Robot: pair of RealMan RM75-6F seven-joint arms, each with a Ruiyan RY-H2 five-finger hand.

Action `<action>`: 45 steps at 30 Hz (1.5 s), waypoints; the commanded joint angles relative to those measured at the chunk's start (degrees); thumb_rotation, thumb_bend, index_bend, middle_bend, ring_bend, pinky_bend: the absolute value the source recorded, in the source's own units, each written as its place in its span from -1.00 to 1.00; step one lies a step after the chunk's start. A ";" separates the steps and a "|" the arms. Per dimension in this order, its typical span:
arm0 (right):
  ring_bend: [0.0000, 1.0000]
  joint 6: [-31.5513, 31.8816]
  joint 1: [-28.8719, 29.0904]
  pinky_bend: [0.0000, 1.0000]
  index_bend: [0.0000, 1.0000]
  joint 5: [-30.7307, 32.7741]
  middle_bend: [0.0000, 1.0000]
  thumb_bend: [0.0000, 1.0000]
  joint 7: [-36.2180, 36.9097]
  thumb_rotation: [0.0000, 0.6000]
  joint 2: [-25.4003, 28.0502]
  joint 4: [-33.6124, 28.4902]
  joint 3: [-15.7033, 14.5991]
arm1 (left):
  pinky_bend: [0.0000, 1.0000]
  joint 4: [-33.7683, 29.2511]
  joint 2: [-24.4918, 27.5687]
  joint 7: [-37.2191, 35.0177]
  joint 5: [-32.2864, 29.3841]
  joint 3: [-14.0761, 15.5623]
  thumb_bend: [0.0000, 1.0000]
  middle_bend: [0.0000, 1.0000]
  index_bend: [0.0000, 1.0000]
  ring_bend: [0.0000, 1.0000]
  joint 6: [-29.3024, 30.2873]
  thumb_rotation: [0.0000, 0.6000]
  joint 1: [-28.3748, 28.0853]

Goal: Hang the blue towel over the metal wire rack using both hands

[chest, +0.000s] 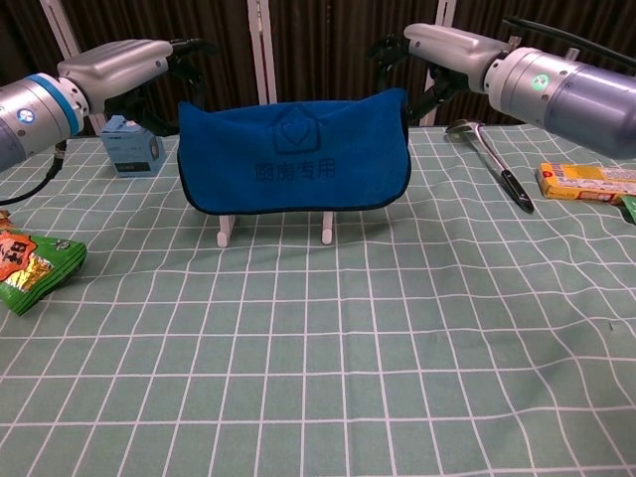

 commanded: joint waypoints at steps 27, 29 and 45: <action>-1.00 -0.32 0.13 -1.00 -0.41 -0.43 -0.80 -0.93 0.73 1.00 -1.79 2.94 -0.28 | -1.00 0.05 0.51 0.41 -1.31 -0.14 -0.41 -1.00 -1.00 -1.00 -1.76 1.00 0.58; -1.00 -0.11 -0.09 -1.00 -0.41 -0.41 -0.80 -0.93 0.53 1.00 -1.57 2.72 -0.30 | -1.00 0.01 0.90 0.63 -1.64 -0.15 -0.58 -1.00 -1.00 -1.00 -2.13 1.00 0.79; -1.00 4.01 -4.07 -1.00 -0.41 -2.54 -0.80 -0.93 -1.14 1.00 3.93 -3.92 -2.47 | -1.00 -5.50 7.60 1.54 -2.62 0.25 -0.95 -1.00 -1.00 -1.00 0.56 1.00 5.23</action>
